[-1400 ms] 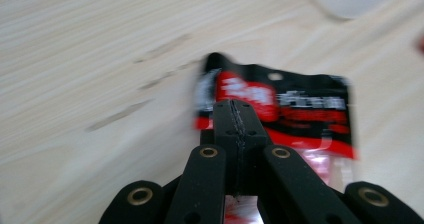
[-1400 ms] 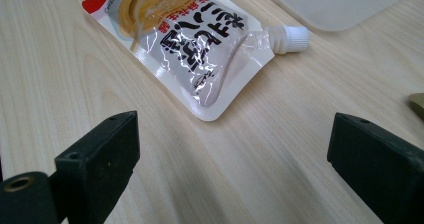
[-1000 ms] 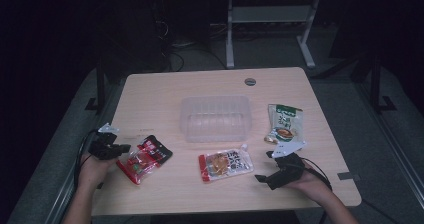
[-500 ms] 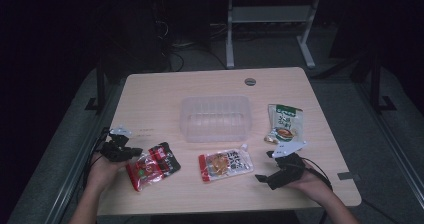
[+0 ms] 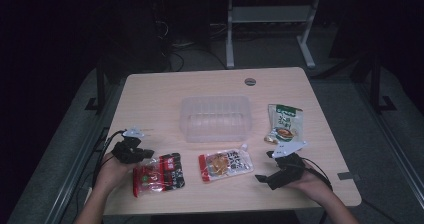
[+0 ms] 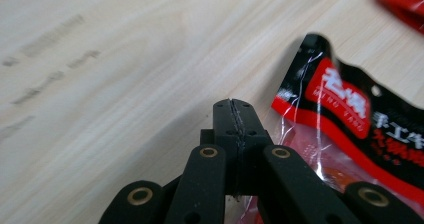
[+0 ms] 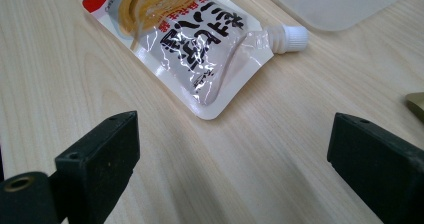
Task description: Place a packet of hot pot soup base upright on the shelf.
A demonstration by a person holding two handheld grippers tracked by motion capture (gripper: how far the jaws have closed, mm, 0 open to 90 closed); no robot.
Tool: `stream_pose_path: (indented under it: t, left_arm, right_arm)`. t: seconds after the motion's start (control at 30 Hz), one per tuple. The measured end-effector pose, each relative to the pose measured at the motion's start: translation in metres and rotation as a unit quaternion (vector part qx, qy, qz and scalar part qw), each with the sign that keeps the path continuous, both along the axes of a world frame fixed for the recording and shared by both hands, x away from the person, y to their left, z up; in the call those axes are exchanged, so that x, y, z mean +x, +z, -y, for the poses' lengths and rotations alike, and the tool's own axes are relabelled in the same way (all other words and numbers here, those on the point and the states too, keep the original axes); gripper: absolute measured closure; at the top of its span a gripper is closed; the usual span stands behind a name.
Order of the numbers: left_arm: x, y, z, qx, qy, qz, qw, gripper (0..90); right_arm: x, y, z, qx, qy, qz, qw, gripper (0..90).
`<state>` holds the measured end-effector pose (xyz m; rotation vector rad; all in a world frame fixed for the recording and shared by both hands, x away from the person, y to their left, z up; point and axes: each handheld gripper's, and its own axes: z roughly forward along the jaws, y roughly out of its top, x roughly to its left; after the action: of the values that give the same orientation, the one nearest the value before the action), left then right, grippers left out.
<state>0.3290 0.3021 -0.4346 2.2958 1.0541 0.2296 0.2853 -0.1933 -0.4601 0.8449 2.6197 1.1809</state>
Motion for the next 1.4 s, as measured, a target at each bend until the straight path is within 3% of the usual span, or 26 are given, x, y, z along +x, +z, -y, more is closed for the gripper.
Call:
stream_pose_path:
  t: [0.07,0.1,0.13,0.23,0.33,0.37,0.5,0.7,0.83,1.0,1.17,1.27,1.3,1.4]
  left_arm:
    - [-0.009,0.008,-0.006,-0.002,0.014,0.007,0.9999,89.9]
    - [-0.019,0.014,-0.011,0.007,0.022,0.022,0.9995,89.8]
    - [-0.019,0.014,-0.011,0.007,0.022,0.022,0.9995,89.9]
    - [-0.038,0.016,-0.02,0.019,0.042,0.027,0.9986,89.9]
    - [-0.054,0.013,-0.03,0.036,0.063,0.016,0.9973,89.9]
    - [-0.062,0.008,-0.035,0.037,0.072,0.001,0.9967,89.9]
    - [-0.07,0.001,-0.036,0.038,0.072,-0.017,0.9965,89.9]
    - [-0.068,-0.002,-0.031,0.023,0.066,-0.035,0.9969,89.9]
    - [-0.067,-0.006,-0.019,0.023,0.043,-0.05,0.9976,89.9]
    - [-0.067,-0.006,-0.011,0.017,0.03,-0.054,0.998,89.9]
    - [-0.068,0.0,-0.005,-0.012,0.011,-0.048,0.9987,89.9]
    - [-0.068,0.002,-0.004,-0.006,0.013,-0.04,0.9991,89.9]
    - [-0.068,0.005,-0.005,-0.012,0.016,-0.029,0.9994,89.9]
    - [-0.067,0.008,-0.004,-0.019,0.013,-0.021,0.9995,89.8]
  right_arm:
    - [0.0,0.0,0.001,0.0,-0.002,-0.001,1.0,6.3]
    - [0.0,0.0,0.002,0.001,-0.001,0.003,1.0,6.3]
    - [0.0,0.0,0.002,0.001,-0.001,0.003,1.0,6.3]
    - [0.0,0.0,0.003,0.001,-0.002,0.002,1.0,6.3]
    - [-0.001,0.0,0.002,0.001,-0.002,0.001,1.0,6.3]
    - [-0.001,0.0,0.001,-0.001,0.0,0.003,1.0,6.3]
    - [-0.001,0.0,-0.001,-0.001,0.0,0.0,1.0,6.3]
    - [0.0,0.0,-0.001,-0.001,-0.001,0.001,1.0,6.3]
    - [0.0,0.0,0.0,0.001,-0.003,0.0,1.0,6.5]
    - [-0.001,0.002,0.0,0.003,-0.003,0.002,1.0,6.5]
    - [-0.003,0.003,-0.005,0.008,0.003,0.004,1.0,6.4]
    - [-0.003,0.004,-0.009,0.01,0.01,0.008,0.9999,6.4]
    - [-0.004,0.005,-0.01,0.012,0.009,0.005,0.9999,6.4]
    - [-0.004,0.007,-0.013,0.018,0.009,0.003,0.9998,6.4]
